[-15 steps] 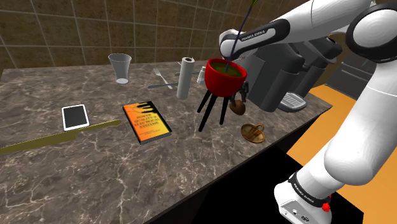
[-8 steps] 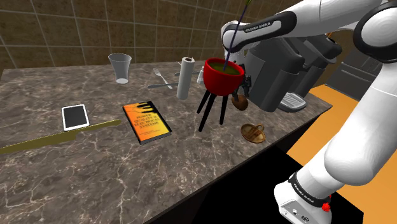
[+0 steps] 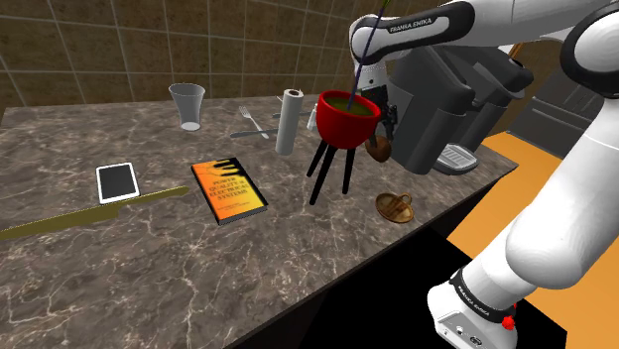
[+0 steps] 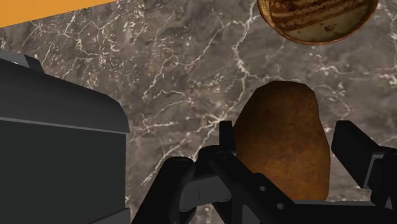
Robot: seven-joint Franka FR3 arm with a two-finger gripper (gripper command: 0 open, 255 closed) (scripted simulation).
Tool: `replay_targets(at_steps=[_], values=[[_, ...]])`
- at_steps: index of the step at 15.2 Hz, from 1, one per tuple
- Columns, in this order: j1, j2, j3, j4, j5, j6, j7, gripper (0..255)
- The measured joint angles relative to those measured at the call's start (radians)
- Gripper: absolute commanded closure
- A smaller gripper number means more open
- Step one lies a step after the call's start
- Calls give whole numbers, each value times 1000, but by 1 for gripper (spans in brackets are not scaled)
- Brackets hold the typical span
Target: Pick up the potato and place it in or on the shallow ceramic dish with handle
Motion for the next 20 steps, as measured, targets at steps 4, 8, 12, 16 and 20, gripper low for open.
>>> replay_targets(at_steps=[4,8,12,16,20], values=[[0,-13,0,33,-2,-45,-6,255],[16,-135,14,-109,9,-29,26,255],[33,-266,31,-246,25,-27,60,255],[54,-413,57,-387,54,-37,102,255],[67,-493,73,-493,75,-13,128,255]])
